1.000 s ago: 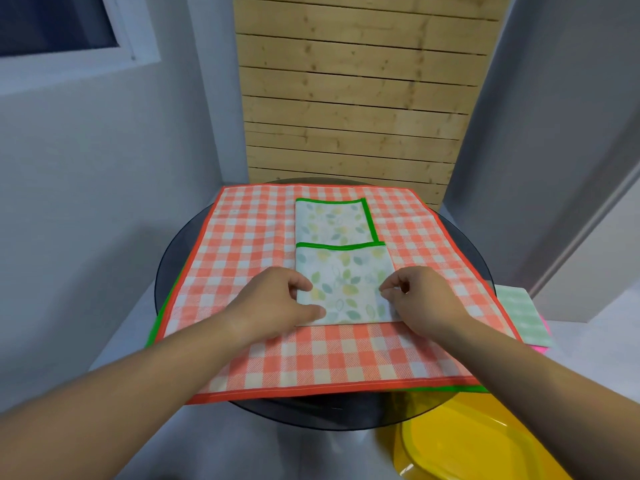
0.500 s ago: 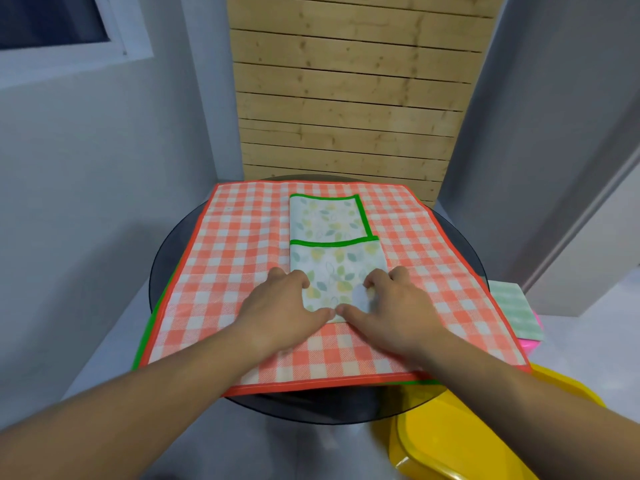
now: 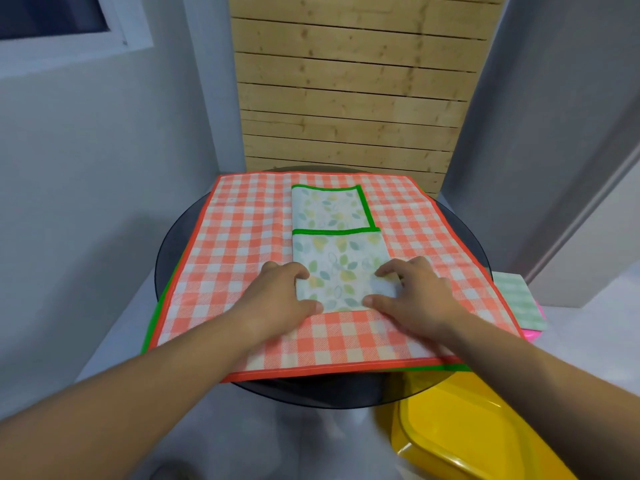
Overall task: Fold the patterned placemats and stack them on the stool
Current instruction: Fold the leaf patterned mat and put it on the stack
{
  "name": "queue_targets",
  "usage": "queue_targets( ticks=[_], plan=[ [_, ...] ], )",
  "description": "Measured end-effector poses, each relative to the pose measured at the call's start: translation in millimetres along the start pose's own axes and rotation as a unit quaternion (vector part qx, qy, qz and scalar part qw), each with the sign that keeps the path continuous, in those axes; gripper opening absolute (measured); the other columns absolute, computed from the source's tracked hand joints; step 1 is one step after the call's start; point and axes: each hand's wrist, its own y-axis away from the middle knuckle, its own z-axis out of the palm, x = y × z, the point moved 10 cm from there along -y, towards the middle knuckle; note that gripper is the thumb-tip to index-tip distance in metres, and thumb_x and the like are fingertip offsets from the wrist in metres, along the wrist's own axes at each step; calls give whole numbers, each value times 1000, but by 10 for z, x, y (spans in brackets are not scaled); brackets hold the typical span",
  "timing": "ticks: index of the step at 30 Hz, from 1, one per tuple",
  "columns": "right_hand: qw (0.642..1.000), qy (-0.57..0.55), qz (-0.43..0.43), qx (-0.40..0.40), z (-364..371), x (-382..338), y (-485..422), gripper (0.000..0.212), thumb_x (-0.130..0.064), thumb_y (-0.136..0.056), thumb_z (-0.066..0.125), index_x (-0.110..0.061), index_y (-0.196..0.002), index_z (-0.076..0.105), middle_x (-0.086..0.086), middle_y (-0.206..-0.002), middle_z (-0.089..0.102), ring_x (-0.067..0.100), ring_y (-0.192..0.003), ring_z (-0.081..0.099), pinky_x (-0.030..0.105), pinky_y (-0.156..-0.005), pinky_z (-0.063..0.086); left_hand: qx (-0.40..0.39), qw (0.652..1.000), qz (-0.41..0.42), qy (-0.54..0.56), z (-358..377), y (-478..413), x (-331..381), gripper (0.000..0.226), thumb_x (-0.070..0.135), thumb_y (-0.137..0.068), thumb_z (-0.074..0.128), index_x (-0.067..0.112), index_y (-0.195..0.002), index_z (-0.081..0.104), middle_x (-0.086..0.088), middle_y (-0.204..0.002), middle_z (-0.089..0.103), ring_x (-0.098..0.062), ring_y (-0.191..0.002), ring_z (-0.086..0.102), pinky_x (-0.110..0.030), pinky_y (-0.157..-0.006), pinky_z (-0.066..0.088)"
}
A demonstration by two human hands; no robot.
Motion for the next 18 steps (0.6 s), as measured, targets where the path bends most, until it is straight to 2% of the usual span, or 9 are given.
queue_targets(
  ticks=[3, 6, 8, 10, 12, 14, 18],
  plan=[
    [999, -31, -20, -23, -116, 178, -27, 38, -66, -75, 69, -53, -107, 57, -13, -110, 48, 13, -98, 54, 49, -98, 45, -17, 1000, -6, 15, -27, -25, -49, 69, 37, -82, 81, 29, -143, 49, 0, -140, 46, -17, -123, 52, -30, -103, 46],
    [998, -26, -46, -38, -146, 204, -8, 31, -57, -81, 69, -54, -110, 57, -13, -109, 47, 12, -96, 51, 48, -98, 45, -21, 1000, 3, 2, -39, -21, -12, 70, 34, -83, 80, 27, -145, 50, 1, -142, 49, -17, -127, 51, -31, -106, 45],
    [997, -20, -54, -43, -148, 191, -1, 31, -55, -84, 67, -54, -114, 57, -13, -111, 47, 11, -97, 50, 47, -99, 44, -25, 1000, 8, -18, -53, -15, 5, 69, 36, -84, 79, 26, -146, 49, 2, -140, 53, -15, -122, 54, -29, -103, 46],
    [997, -16, -59, -46, -147, 184, 3, 34, -54, -86, 65, -53, -119, 57, -14, -112, 46, 11, -99, 49, 46, -100, 44, -27, 998, 18, -58, -80, -11, 29, 68, 43, -85, 76, 26, -146, 49, 3, -132, 57, -12, -107, 56, -28, -94, 49],
    [997, -6, -60, -45, -142, 183, 3, 37, -54, -87, 64, -51, -123, 57, -14, -114, 45, 11, -103, 48, 43, -101, 45, -29, 993, 38, -108, -92, -17, 59, 67, 51, -86, 72, 28, -145, 50, 2, -122, 54, -11, -100, 51, -28, -90, 49],
    [997, 12, -79, -25, -158, 133, 20, 38, -55, -86, 65, -47, -123, 60, -14, -120, 44, 10, -112, 44, 42, -103, 44, -36, 984, 72, -156, -67, -20, 100, 62, 54, -89, 66, 29, -144, 51, 5, -121, 44, -13, -113, 43, -31, -101, 43],
    [990, -19, -142, 14, -259, -75, 83, 40, -55, -78, 75, -40, -114, 67, -21, -133, 46, 4, -124, 39, 30, -105, 37, -57, 967, 137, -205, -5, 2, 173, 56, 54, -95, 55, 24, -142, 52, 2, -154, 25, -18, -143, 18, -34, -117, 18]
  ],
)
